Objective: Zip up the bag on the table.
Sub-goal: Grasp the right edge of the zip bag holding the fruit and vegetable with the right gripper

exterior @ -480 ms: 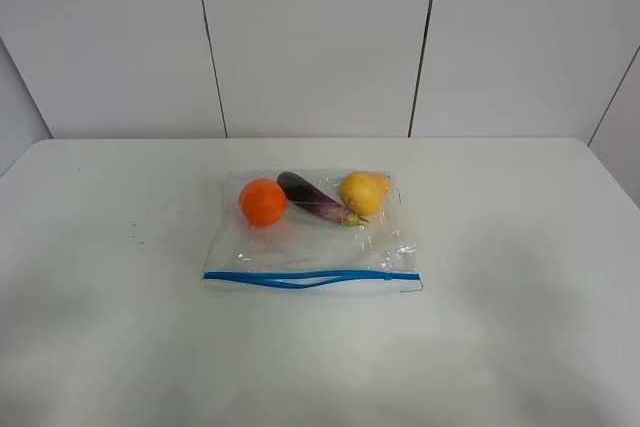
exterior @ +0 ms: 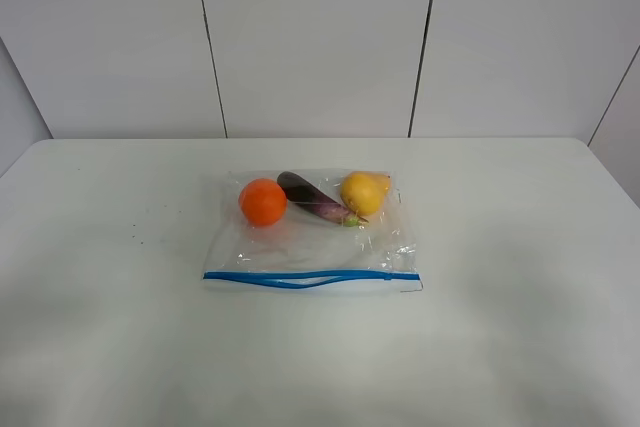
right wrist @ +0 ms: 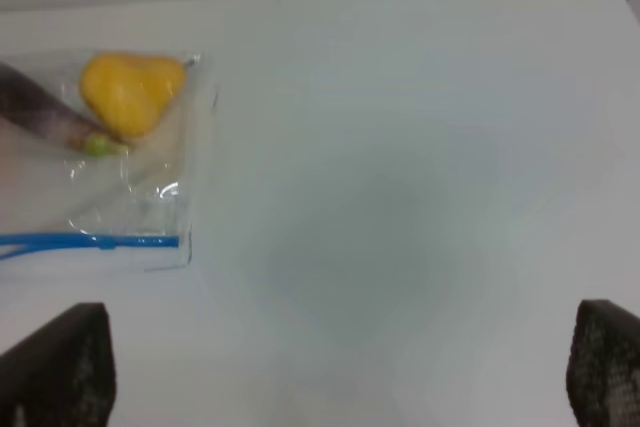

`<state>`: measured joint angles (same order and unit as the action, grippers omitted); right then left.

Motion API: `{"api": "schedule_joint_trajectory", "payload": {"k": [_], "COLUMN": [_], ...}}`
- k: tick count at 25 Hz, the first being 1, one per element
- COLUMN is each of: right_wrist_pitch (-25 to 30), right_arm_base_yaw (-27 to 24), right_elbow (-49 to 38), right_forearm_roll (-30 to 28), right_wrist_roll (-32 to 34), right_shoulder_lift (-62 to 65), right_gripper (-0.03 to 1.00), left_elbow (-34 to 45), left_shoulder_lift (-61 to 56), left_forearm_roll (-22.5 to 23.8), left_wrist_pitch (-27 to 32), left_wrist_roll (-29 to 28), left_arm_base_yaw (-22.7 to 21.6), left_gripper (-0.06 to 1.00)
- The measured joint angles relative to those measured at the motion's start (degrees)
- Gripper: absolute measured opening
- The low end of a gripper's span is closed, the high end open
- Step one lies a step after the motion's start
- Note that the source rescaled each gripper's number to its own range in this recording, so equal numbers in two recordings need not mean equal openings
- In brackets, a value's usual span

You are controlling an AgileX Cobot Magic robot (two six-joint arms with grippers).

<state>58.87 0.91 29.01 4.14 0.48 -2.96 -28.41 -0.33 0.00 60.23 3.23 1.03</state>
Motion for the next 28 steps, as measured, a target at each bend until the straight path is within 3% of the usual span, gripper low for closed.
{"api": "schedule_joint_trajectory", "payload": {"k": [11, 17, 22, 28], "right_wrist_pitch": [2.4, 1.5, -4.6, -12.4], "right_arm_base_yaw": [-0.2, -0.2, -0.2, -0.2], "right_elbow": [18.3, 24.3, 25.4, 25.4], "right_forearm_roll": [4.8, 7.9, 11.6, 20.9], "right_wrist_roll": [1.1, -2.0, -6.4, -17.1], "right_shoulder_lift": [-40.6, -61.2, -75.2, -88.1], "right_gripper": [1.00, 1.00, 1.00, 1.00], "left_elbow": [0.0, 0.0, 0.0, 0.0], "left_shoulder_lift": [0.0, 0.0, 0.0, 0.0], "left_forearm_roll": [0.0, 0.0, 0.0, 0.0], "left_wrist_pitch": [0.0, 0.0, 0.0, 0.0], "left_wrist_roll": [0.0, 0.0, 0.0, 0.0], "left_arm_base_yaw": [0.0, 0.0, 0.0, 0.0], "left_gripper": [1.00, 1.00, 1.00, 1.00]}}
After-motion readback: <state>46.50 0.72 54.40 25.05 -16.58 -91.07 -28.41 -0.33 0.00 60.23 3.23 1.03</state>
